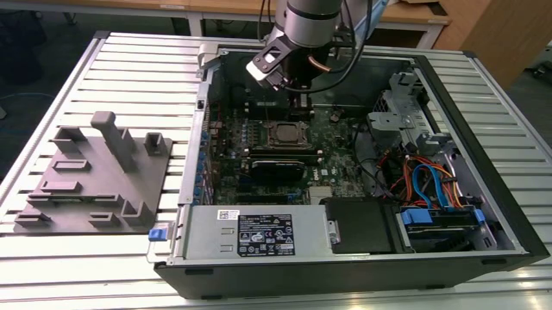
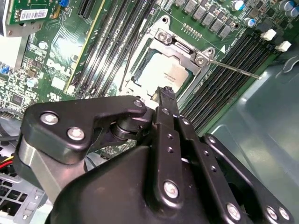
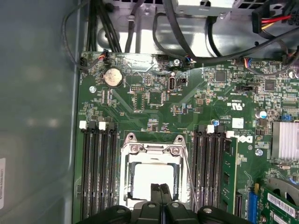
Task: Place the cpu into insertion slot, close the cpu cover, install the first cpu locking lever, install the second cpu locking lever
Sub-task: 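Install the first cpu locking lever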
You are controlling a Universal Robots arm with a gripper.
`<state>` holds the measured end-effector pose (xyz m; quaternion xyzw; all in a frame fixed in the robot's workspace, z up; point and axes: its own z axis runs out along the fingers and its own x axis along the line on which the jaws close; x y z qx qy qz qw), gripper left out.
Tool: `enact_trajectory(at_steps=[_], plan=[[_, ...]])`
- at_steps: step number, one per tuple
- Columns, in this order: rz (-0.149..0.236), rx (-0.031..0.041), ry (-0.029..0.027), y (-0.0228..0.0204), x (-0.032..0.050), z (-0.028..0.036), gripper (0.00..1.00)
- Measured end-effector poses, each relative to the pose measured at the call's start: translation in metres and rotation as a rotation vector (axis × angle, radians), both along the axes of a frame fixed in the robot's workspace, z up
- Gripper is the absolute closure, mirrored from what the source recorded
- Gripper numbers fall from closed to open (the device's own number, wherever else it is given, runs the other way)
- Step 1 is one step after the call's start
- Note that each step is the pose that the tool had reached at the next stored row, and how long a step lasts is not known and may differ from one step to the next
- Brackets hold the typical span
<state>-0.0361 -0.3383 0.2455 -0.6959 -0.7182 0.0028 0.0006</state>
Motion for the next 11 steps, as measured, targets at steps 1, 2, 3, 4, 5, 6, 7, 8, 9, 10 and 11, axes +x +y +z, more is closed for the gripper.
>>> enact_trajectory(at_steps=[1, 2, 3, 4, 5, 6, 7, 8, 9, 10, 11], plan=[[0.013, 0.0003, 0.0000, 0.0000, 0.0000, 0.0000, 0.90], [0.029, 0.0005, 0.0000, 0.0000, 0.0000, 0.0000, 0.90], [0.043, 0.0005, 0.0001, 0.0000, 0.0000, 0.0000, 0.90], [0.055, 0.0005, 0.0001, 0.0000, 0.0000, 0.0000, 0.90], [0.058, 0.0003, 0.0002, -0.0001, -0.0001, 0.0007, 0.90], [0.059, 0.0004, 0.0002, -0.0001, 0.0000, 0.0020, 0.90], [0.059, 0.0007, 0.0000, 0.0000, 0.0000, 0.0036, 0.90], [0.059, 0.0006, 0.0001, -0.0001, 0.0000, 0.0055, 0.90], [0.059, 0.0007, 0.0001, 0.0000, 0.0000, 0.0072, 0.90], [0.060, 0.0007, 0.0000, 0.0000, 0.0000, 0.0086, 0.90], [0.060, 0.0009, 0.0001, 0.0000, 0.0000, 0.0092, 0.90]])
